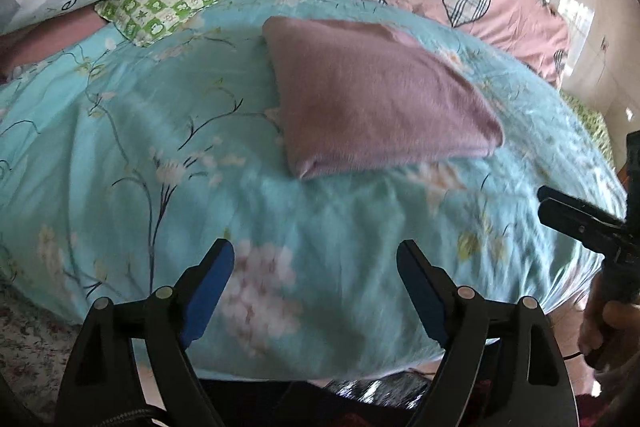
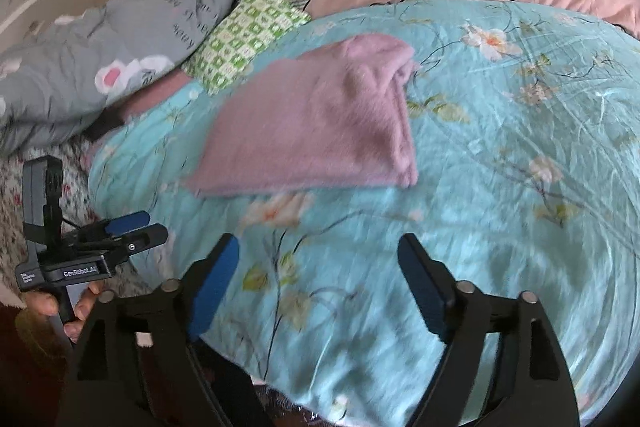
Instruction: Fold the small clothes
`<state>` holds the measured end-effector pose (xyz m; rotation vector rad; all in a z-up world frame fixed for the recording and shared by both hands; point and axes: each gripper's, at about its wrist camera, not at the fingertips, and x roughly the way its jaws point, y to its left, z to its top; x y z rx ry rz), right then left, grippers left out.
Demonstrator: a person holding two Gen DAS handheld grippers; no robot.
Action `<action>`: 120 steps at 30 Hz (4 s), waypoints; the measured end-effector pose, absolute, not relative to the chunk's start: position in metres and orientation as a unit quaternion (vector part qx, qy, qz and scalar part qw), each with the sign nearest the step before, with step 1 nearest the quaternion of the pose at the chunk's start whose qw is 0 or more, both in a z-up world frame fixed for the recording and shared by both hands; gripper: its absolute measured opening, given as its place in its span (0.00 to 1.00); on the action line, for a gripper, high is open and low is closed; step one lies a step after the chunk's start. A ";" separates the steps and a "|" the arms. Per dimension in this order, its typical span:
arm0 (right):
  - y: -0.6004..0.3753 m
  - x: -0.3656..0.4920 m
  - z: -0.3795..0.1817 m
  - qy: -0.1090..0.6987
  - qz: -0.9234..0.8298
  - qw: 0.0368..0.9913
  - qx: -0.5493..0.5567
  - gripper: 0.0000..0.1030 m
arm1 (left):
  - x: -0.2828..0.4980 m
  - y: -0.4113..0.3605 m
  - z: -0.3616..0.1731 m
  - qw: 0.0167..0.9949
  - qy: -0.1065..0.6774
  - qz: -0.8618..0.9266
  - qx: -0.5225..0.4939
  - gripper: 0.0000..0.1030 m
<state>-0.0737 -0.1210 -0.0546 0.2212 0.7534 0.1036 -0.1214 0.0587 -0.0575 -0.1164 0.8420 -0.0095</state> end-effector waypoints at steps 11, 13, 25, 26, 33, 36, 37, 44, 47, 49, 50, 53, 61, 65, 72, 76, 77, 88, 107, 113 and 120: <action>-0.093 -0.067 -0.034 0.370 0.033 0.929 -0.002 0.89 | -0.120 0.056 -0.013 0.943 0.332 0.016 -0.001 0.86; -0.090 -0.066 -0.019 0.357 0.039 0.933 -0.019 0.93 | -0.117 0.056 -0.004 0.947 0.322 0.011 0.009 0.91; -0.088 -0.023 0.004 0.368 0.051 0.928 -0.020 0.99 | -0.065 0.053 -0.005 0.924 0.379 0.019 0.040 0.98; -0.090 -0.018 0.001 0.373 0.053 0.926 -0.013 0.99 | -0.063 0.053 -0.008 0.923 0.382 0.019 0.039 0.98; -0.092 0.008 -0.016 0.394 0.053 0.917 0.008 0.99 | -0.049 0.055 -0.022 0.919 0.392 0.024 0.040 0.98; -0.094 0.014 -0.021 0.398 0.053 0.916 0.013 0.99 | -0.044 0.057 -0.026 0.918 0.395 0.029 0.037 0.98; -0.095 0.016 -0.023 0.400 0.053 0.915 0.017 0.99 | -0.043 0.058 -0.027 0.918 0.395 0.031 0.036 0.98; -0.102 0.028 -0.028 0.403 0.047 0.913 0.031 0.99 | -0.036 0.062 -0.029 0.920 0.389 0.039 0.031 0.98; -0.104 0.031 -0.028 0.403 0.045 0.914 0.031 0.99 | -0.033 0.063 -0.028 0.920 0.389 0.036 0.025 0.98; -0.105 0.033 -0.029 0.403 0.044 0.913 0.032 0.99 | -0.031 0.065 -0.027 0.921 0.387 0.033 0.018 0.98; -0.106 0.034 -0.029 0.403 0.042 0.913 0.033 0.99 | -0.031 0.065 -0.027 0.921 0.387 0.034 0.016 0.98; -0.108 0.039 -0.029 0.406 0.043 0.912 0.035 0.99 | -0.028 0.066 -0.026 0.922 0.386 0.035 0.015 0.98; -0.108 0.046 -0.028 0.406 0.047 0.912 0.028 0.99 | -0.027 0.064 -0.024 0.921 0.387 0.039 0.011 0.98; -0.108 0.048 -0.027 0.407 0.050 0.912 0.026 0.99 | -0.027 0.063 -0.024 0.921 0.389 0.038 0.011 0.98; -0.107 0.048 -0.025 0.405 0.049 0.913 0.024 0.99 | -0.021 0.066 -0.024 0.919 0.394 0.034 0.011 0.98; -0.109 0.049 -0.023 0.404 0.049 0.913 0.026 0.99 | -0.019 0.067 -0.023 0.918 0.394 0.033 0.008 0.98; -0.109 0.049 -0.023 0.404 0.049 0.913 0.026 0.99 | -0.019 0.067 -0.023 0.918 0.394 0.033 0.009 0.98; -0.109 0.048 -0.020 0.401 0.049 0.914 0.025 0.99 | -0.019 0.063 -0.020 0.919 0.393 0.033 0.010 0.98; -0.110 0.048 -0.017 0.398 0.049 0.916 0.026 0.99 | -0.020 0.062 -0.018 0.918 0.395 0.034 0.011 0.98; -0.110 0.047 -0.017 0.398 0.050 0.915 0.025 0.99 | -0.020 0.062 -0.019 0.917 0.397 0.033 0.012 0.98; -0.110 0.047 -0.017 0.398 0.049 0.916 0.026 0.99 | -0.019 0.062 -0.019 0.917 0.396 0.032 0.015 0.98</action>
